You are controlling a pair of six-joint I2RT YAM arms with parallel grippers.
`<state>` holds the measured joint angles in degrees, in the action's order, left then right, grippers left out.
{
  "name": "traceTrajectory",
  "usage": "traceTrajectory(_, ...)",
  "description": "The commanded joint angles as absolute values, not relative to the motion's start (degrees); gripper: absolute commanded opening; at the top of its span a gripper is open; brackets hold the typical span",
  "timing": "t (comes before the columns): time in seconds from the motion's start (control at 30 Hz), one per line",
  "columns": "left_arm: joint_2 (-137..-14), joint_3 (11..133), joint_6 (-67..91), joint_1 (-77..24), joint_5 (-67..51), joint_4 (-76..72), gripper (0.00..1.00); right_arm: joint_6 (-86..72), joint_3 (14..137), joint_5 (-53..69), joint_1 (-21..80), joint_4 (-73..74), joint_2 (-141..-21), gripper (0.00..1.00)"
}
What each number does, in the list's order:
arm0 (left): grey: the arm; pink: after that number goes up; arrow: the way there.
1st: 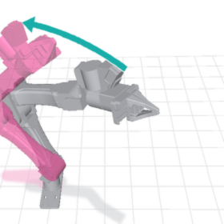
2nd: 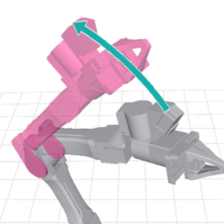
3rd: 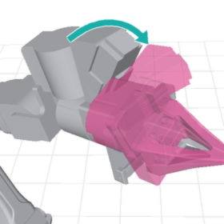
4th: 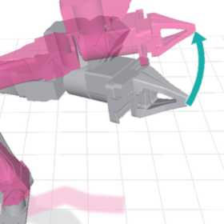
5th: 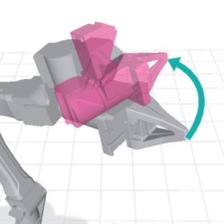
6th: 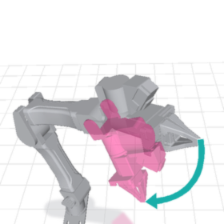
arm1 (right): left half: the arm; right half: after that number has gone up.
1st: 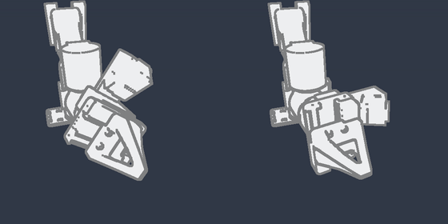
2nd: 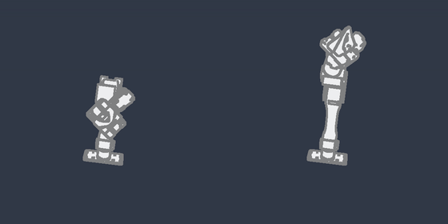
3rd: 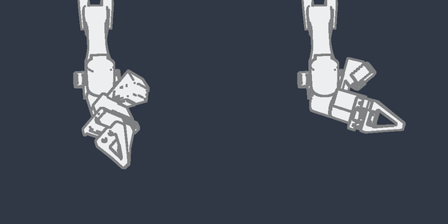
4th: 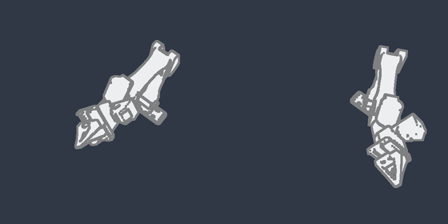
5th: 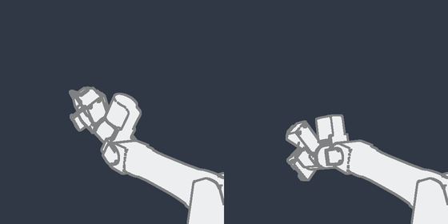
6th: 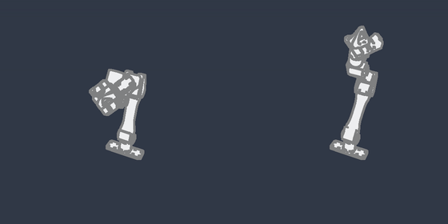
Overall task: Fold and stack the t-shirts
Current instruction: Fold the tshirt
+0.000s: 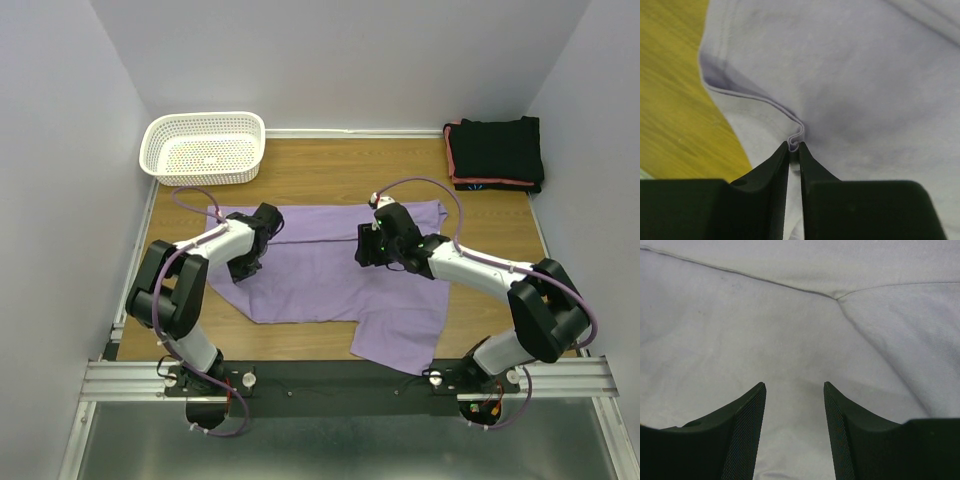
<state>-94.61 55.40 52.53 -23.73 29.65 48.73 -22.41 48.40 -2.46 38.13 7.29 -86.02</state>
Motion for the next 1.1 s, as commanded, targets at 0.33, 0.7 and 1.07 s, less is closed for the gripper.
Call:
traceTrajectory(0.33,-86.8,51.7,62.8,-19.6,37.1,63.9,0.14,-20.9,45.4,-1.1,38.1,5.2,-81.4,0.58)
traceTrajectory(0.7,-69.8,49.1,58.8,-11.9,33.3,64.3,0.14,-20.7,44.7,-0.4,38.1,4.4,-80.9,0.58)
traceTrajectory(1.07,-65.1,49.3,58.4,-8.9,33.3,64.3,0.71,-20.7,44.6,1.6,38.1,4.4,-80.7,0.58)
